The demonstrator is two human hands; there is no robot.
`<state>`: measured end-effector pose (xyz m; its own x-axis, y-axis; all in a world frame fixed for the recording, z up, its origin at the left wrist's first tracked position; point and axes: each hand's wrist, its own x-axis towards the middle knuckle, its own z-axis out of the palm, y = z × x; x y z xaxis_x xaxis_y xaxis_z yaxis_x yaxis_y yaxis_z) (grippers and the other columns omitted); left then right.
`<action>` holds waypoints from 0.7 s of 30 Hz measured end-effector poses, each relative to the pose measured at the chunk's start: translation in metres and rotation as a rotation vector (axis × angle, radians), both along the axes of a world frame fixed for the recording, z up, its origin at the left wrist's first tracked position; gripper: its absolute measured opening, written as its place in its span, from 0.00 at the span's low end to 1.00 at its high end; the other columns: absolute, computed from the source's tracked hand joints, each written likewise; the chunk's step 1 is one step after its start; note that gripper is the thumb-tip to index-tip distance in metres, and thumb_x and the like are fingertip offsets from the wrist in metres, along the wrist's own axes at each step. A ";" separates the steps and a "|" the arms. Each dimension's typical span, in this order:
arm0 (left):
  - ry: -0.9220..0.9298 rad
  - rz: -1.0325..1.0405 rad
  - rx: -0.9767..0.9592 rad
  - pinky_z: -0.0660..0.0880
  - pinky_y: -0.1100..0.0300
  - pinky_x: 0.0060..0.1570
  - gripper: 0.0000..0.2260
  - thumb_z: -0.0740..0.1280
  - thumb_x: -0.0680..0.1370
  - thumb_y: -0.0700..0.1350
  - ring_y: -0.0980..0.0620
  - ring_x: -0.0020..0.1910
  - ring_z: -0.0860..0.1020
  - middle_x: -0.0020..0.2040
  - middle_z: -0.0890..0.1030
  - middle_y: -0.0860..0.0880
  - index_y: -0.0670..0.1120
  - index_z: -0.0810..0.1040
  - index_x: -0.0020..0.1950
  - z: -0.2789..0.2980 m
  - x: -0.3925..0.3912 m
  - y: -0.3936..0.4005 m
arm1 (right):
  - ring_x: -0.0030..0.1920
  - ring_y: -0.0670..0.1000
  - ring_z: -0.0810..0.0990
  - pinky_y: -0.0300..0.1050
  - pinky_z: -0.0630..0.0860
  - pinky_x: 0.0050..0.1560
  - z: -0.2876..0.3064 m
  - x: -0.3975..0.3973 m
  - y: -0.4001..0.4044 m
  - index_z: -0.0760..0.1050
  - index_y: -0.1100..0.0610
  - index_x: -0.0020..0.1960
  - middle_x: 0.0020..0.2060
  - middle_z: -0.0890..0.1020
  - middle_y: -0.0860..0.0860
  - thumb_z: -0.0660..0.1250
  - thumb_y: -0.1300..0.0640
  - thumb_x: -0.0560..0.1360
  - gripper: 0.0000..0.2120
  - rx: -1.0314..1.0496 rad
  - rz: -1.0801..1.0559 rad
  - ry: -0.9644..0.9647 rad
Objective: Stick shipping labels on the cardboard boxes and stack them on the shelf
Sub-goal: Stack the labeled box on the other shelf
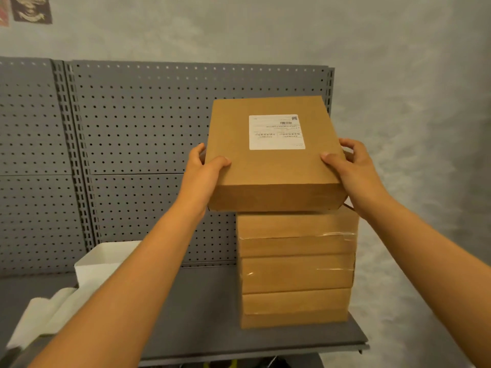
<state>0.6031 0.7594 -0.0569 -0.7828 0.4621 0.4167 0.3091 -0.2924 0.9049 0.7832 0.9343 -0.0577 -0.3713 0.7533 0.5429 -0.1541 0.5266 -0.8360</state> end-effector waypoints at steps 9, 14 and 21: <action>-0.028 -0.047 -0.103 0.70 0.58 0.41 0.22 0.65 0.76 0.47 0.56 0.48 0.74 0.55 0.75 0.55 0.53 0.66 0.70 -0.007 0.024 0.030 | 0.56 0.53 0.78 0.54 0.77 0.57 -0.002 0.026 0.040 0.72 0.47 0.62 0.57 0.78 0.50 0.63 0.50 0.76 0.15 -0.128 0.079 -0.140; -0.060 0.014 -0.109 0.68 0.58 0.39 0.22 0.66 0.76 0.49 0.56 0.47 0.73 0.52 0.75 0.55 0.52 0.67 0.69 -0.008 0.025 0.040 | 0.53 0.49 0.75 0.49 0.73 0.56 -0.005 0.027 0.048 0.72 0.47 0.58 0.55 0.76 0.47 0.60 0.55 0.78 0.10 -0.093 0.134 -0.116; -0.090 0.043 -0.153 0.68 0.58 0.39 0.19 0.66 0.76 0.52 0.57 0.46 0.72 0.51 0.74 0.53 0.49 0.69 0.65 -0.008 0.020 0.049 | 0.50 0.47 0.74 0.41 0.70 0.43 -0.010 0.015 0.064 0.69 0.50 0.67 0.60 0.74 0.50 0.63 0.49 0.77 0.19 -0.134 0.108 -0.111</action>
<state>0.6231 0.8088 -0.0651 -0.8343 0.4798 0.2714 0.2342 -0.1372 0.9625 0.7985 0.9982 -0.0677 -0.5058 0.7686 0.3916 -0.1066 0.3947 -0.9126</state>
